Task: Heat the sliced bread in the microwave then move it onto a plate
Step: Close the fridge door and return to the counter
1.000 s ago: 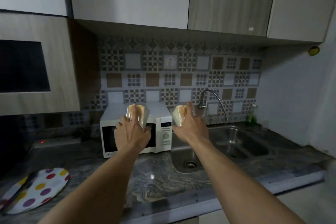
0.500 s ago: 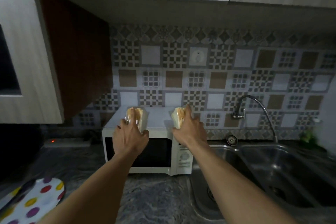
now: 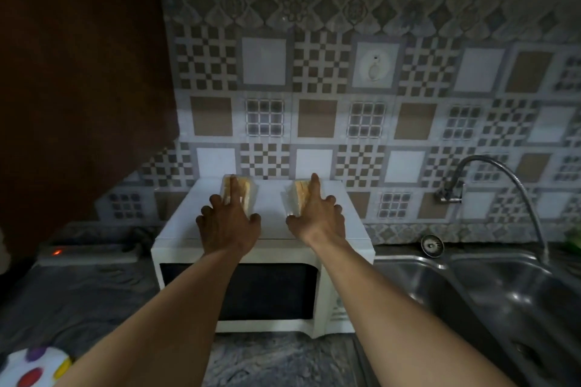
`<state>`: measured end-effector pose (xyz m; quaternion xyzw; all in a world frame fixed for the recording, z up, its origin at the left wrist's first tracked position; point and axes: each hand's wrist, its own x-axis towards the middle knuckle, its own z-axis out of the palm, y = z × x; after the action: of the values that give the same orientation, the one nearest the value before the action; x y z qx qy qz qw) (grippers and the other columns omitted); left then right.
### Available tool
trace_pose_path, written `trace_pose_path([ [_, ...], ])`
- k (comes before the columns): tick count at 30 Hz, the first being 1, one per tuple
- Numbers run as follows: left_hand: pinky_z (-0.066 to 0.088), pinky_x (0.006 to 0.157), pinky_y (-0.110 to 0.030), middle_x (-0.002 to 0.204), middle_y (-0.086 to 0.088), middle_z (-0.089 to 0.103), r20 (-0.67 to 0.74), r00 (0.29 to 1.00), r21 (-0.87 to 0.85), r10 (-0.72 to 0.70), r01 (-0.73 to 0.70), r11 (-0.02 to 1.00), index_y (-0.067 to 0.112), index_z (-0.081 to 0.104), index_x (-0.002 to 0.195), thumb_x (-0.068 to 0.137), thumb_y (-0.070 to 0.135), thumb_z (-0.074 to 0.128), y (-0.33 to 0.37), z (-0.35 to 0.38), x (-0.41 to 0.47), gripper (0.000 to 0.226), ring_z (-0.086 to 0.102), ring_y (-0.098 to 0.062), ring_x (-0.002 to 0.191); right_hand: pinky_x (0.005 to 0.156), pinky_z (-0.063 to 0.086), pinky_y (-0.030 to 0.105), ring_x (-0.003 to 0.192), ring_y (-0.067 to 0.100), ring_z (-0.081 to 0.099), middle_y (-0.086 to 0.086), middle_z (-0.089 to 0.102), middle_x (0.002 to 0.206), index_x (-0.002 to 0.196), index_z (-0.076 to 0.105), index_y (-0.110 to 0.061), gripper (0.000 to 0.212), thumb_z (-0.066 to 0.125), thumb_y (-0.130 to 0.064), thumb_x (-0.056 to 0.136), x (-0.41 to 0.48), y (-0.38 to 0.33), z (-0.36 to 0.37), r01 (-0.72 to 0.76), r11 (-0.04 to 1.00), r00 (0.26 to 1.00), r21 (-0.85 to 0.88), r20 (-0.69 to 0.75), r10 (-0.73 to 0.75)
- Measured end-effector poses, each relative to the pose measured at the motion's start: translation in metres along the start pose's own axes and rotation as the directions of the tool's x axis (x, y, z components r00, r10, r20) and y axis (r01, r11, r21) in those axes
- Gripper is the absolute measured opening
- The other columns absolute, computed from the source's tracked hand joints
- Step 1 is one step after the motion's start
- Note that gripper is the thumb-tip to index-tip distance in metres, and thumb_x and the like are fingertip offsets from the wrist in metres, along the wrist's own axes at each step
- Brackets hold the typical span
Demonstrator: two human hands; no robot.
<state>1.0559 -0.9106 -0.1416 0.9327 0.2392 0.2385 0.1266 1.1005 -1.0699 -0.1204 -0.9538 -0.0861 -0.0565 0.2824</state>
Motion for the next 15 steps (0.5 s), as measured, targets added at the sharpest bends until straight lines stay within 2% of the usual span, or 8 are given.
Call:
trace_pose_path([
  [5,0.038,0.096,-0.048,0.139,-0.017,0.037,0.038,0.999,0.038,-0.004,0.003,0.999,0.033,-0.011,0.153,0.088,0.052,0.051,-0.004,0.028,0.025,0.092,0.048,-0.037,0.114,0.105,0.038,0.047,0.128,0.04,0.041,0.02,0.038,0.143,0.157,-0.012,-0.031,0.104,0.066,-0.039,0.088,0.028,-0.003,0.026,-0.025,1.0,1.0,0.011,0.018,0.024],
  [9,0.034,0.101,-0.049,0.142,-0.017,0.03,0.066,0.998,0.045,-0.026,0.023,0.999,0.037,-0.015,0.151,0.089,0.054,0.051,-0.004,0.039,0.039,0.092,0.045,-0.038,0.12,0.107,0.036,0.049,0.131,0.042,0.04,0.022,0.038,0.144,0.158,-0.01,-0.03,0.106,0.069,-0.044,0.088,0.04,-0.006,0.037,-0.028,0.998,0.999,0.059,0.022,0.026],
  [15,0.034,0.103,-0.05,0.142,-0.018,0.027,0.111,0.993,0.064,-0.049,0.042,0.997,0.037,-0.023,0.148,0.089,0.055,0.051,-0.004,0.047,0.047,0.096,0.043,-0.039,0.121,0.108,0.035,0.049,0.132,0.042,0.038,0.022,0.034,0.147,0.158,-0.011,-0.028,0.092,0.057,-0.037,0.097,0.047,-0.011,0.042,-0.002,0.996,1.0,0.094,0.022,0.0],
])
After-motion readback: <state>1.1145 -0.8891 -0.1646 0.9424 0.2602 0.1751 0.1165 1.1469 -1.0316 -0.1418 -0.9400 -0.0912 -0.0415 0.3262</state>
